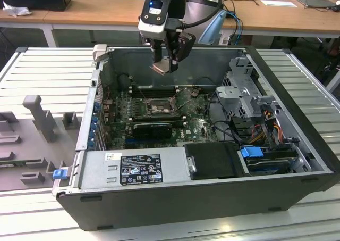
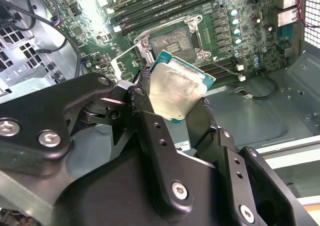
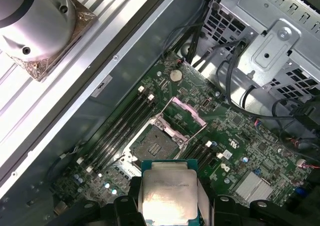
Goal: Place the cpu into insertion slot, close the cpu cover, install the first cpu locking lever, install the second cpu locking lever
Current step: 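Place the cpu into insertion slot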
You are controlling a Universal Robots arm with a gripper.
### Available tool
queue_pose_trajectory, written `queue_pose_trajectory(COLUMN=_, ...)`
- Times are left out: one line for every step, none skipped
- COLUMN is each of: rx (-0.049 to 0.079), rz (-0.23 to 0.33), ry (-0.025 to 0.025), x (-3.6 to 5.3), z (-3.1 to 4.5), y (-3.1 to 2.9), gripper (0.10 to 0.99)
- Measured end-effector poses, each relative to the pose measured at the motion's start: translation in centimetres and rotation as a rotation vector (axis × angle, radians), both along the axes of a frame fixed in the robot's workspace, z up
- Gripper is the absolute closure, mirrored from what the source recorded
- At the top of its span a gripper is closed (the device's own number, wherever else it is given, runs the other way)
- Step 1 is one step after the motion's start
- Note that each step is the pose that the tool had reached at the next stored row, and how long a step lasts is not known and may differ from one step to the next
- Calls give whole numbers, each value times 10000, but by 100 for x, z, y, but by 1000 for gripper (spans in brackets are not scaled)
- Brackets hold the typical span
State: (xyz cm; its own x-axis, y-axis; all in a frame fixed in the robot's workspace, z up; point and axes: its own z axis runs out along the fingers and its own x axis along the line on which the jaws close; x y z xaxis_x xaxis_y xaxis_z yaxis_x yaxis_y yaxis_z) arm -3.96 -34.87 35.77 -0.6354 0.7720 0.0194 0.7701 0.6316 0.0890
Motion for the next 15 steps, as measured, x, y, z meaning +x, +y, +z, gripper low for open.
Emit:
queue_pose_trajectory(rx=0, rz=-18, ry=0, x=0, z=-1, y=0, gripper=561)
queue_pose_trajectory(rx=1, rz=-32, ry=-1, x=0, z=-2, y=0, gripper=561)
queue_pose_trajectory(rx=0, rz=-50, ry=0, x=0, z=-3, y=0, gripper=561)
queue_pose_trajectory(rx=0, rz=-66, ry=0, x=0, z=-4, y=0, gripper=561)
queue_pose_trajectory(rx=0, rz=-83, ry=0, x=0, z=-4, y=0, gripper=561)
queue_pose_trajectory(rx=0, rz=-98, ry=0, x=0, z=-5, y=0, gripper=561)
queue_pose_trajectory(rx=1, rz=-114, ry=1, x=0, z=-7, y=0, gripper=561)
queue_pose_trajectory(rx=1, rz=-129, ry=1, x=0, z=-7, y=0, gripper=561)
queue_pose_trajectory(rx=0, rz=-150, ry=1, x=0, z=-8, y=0, gripper=561)
queue_pose_trajectory(rx=1, rz=-181, ry=0, x=0, z=-10, y=0, gripper=561)
queue_pose_trajectory(rx=0, rz=-202, ry=1, x=0, z=-11, y=0, gripper=561)
queue_pose_trajectory(rx=0, rz=-219, ry=1, x=0, z=-12, y=0, gripper=561)
queue_pose_trajectory(rx=1, rz=-248, ry=1, x=0, z=-13, y=0, gripper=561)
queue_pose_trajectory(rx=0, rz=-276, ry=1, x=0, z=-14, y=0, gripper=561)
queue_pose_trajectory(rx=1, rz=-294, ry=1, x=0, z=-15, y=0, gripper=561)
